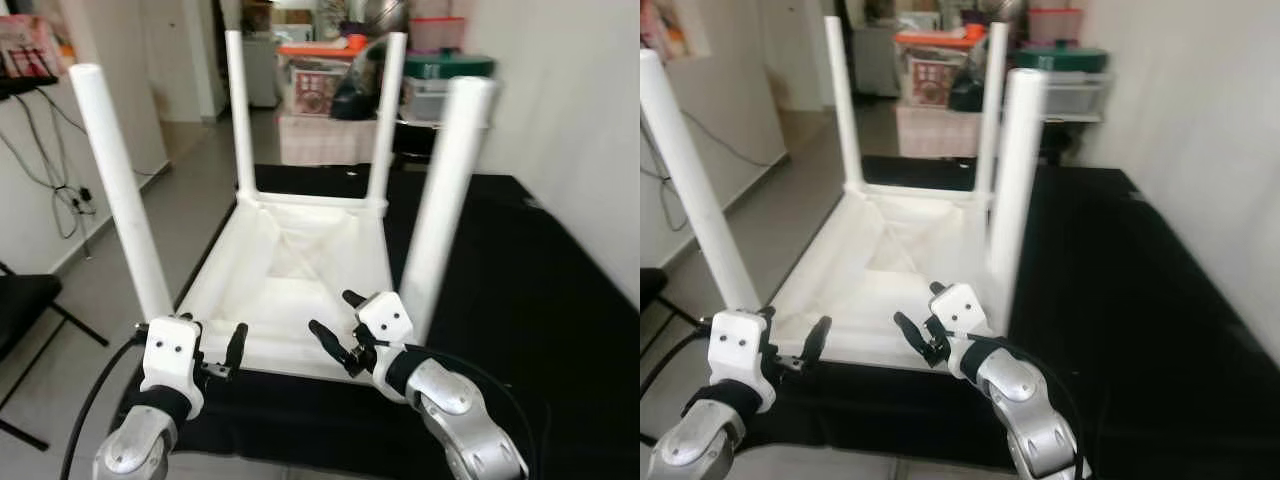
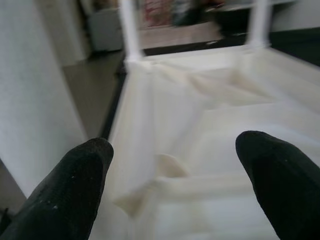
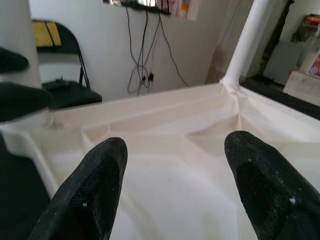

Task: Building children table

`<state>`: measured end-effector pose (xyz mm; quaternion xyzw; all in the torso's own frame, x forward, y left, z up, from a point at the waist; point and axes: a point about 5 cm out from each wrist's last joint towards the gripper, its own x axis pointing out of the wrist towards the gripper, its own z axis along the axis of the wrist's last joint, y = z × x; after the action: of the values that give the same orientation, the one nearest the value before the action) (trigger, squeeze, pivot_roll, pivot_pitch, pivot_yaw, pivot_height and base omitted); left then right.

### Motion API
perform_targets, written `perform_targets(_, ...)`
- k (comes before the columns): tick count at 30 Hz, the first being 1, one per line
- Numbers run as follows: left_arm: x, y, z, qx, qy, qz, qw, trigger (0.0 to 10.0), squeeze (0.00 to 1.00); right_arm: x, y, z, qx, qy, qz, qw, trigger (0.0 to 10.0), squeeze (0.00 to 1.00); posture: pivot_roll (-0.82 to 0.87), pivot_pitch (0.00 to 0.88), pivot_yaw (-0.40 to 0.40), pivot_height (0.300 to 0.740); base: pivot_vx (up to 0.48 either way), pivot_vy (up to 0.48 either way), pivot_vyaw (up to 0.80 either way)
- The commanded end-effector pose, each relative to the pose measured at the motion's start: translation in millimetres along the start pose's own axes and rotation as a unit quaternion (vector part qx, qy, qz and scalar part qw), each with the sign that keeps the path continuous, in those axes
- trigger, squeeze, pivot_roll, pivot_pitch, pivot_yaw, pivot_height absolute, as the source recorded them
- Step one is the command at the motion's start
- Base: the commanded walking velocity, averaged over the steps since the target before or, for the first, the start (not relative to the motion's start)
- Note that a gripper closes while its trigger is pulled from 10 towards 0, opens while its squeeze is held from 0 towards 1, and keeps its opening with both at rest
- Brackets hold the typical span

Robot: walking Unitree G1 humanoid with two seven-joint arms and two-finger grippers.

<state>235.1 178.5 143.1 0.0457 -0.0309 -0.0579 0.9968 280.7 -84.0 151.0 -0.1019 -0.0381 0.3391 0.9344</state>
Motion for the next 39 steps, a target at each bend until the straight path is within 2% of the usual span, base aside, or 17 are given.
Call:
perform_targets(1, 3.0, -8.8, 6, 0.004, -0.013, -0.033, 0.999, 10.0, 0.00, -6.5, -4.7, -3, 0.000, 0.001, 0.001, 1.000, 10.0, 0.00, -0.02, 0.010, -0.034, 0.740, 0.000, 0.000, 0.00)
perform_targets(7, -2.0, -16.3, 13, 0.030, -0.018, -0.032, 0.999, 10.0, 0.00, -13.1, 1.5, 3, -0.012, -0.018, 0.062, 0.998, 10.0, 0.00, -0.01, 0.017, -0.024, 0.740, 0.000, 0.000, 0.00)
perform_targets(12, -9.3, -23.2, 11, 0.026, -0.008, -0.041, 0.999, 10.0, 0.00, -15.3, 1.9, 7, -0.016, -0.020, 0.074, 0.997, 10.0, 0.00, -0.01, 0.019, -0.024, 0.740, 0.000, 0.000, 0.00)
perform_targets(14, -20.9, -31.1, 9, 0.023, 0.008, -0.058, 0.998, 10.0, 0.00, -18.0, 1.2, 10, -0.028, -0.020, 0.088, 0.996, 10.0, 0.00, -0.01, 0.023, -0.022, 0.740, 0.000, 0.000, 0.00)
perform_targets(15, -20.9, -31.1, 9, 0.023, 0.008, -0.058, 0.998, 10.0, 0.00, -18.0, 1.2, 10, -0.028, -0.020, 0.088, 0.996, 10.0, 0.00, -0.01, 0.023, -0.022, 0.740, 0.000, 0.000, 0.00)
perform_targets(17, -31.9, -31.4, 6, 0.039, 0.034, -0.055, 0.997, 10.0, 0.00, -19.1, -0.2, 11, -0.034, -0.018, 0.089, 0.995, 10.0, 0.00, -0.01, 0.024, -0.019, 0.740, 0.000, 0.000, 0.00)
perform_targets(19, -31.9, -31.4, 6, 0.039, 0.034, -0.055, 0.997, 10.0, 0.00, -19.1, -0.2, 11, -0.034, -0.018, 0.089, 0.995, 10.0, 0.00, -0.01, 0.024, -0.019, 0.740, 0.000, 0.000, 0.00)
perform_targets(20, -39.2, -30.6, 4, 0.043, 0.049, -0.044, 0.997, 10.0, 0.00, -18.9, -1.5, 11, -0.037, -0.017, 0.084, 0.996, 10.0, 0.00, -0.01, 0.026, -0.017, 0.740, 0.000, 0.000, 0.00)
perform_targets(21, -39.2, -30.6, 4, 0.043, 0.049, -0.044, 0.997, 10.0, 0.00, -18.9, -1.5, 11, -0.037, -0.017, 0.084, 0.996, 10.0, 0.00, -0.01, 0.026, -0.017, 0.740, 0.000, 0.000, 0.00)
perform_targets(23, -59.6, -29.3, -3, 0.026, 0.084, -0.016, 0.996, 10.0, 0.00, -18.0, -5.4, 10, -0.044, -0.012, 0.071, 0.996, 10.0, 0.00, 0.00, 0.032, -0.015, 0.740, 0.000, 0.000, 0.00)
perform_targets(24, -59.6, -29.3, -3, 0.026, 0.084, -0.016, 0.996, 10.0, 0.00, -18.0, -5.4, 10, -0.044, -0.012, 0.071, 0.996, 10.0, 0.00, 0.00, 0.032, -0.015, 0.740, 0.000, 0.000, 0.00)
perform_targets(25, -76.2, -26.2, -5, 0.018, 0.098, 0.009, 0.995, 10.0, 0.00, -17.7, -8.8, 9, -0.048, -0.008, 0.064, 0.997, 10.0, 0.00, 0.01, 0.036, -0.018, 0.740, 0.000, 0.000, 0.00)
perform_targets(26, -82.7, -22.7, -5, 0.022, 0.098, 0.024, 0.995, 10.0, 0.00, -17.9, -10.0, 9, -0.048, -0.007, 0.063, 0.997, 10.0, 0.00, 0.02, 0.036, -0.018, 0.740, 0.000, 0.000, 0.00)
perform_targets(32, -87.4, -19.1, -6, 0.021, 0.101, 0.040, 0.994, 10.0, 0.00, -17.9, -10.9, 8, -0.050, -0.005, 0.063, 0.997, 10.0, 0.00, 0.02, 0.037, -0.018, 0.740, 0.000, 0.000, 0.00)
perform_targets(34, -92.4, -6.5, -11, 0.023, 0.102, 0.084, 0.991, 10.0, 0.00, -18.5, -13.3, 7, -0.052, -0.001, 0.061, 0.997, 10.0, 0.00, 0.01, 0.039, -0.026, 0.740, 0.000, 0.000, 0.00)
perform_targets(36, -87.5, 11.8, -8, 0.023, 0.072, 0.130, 0.989, 10.0, 0.00, -19.8, -17.9, 8, -0.055, 0.002, 0.056, 0.997, 10.0, 0.00, 0.01, 0.038, -0.028, 0.740, 0.000, 0.000, 0.00)
perform_targets(39, -87.2, 13.9, -6, 0.023, 0.068, 0.135, 0.988, 10.0, 0.00, -19.9, -18.9, 8, -0.055, 0.003, 0.055, 0.997, 10.0, 0.00, 0.01, 0.039, -0.032, 0.740, 0.000, 0.000, 0.00)
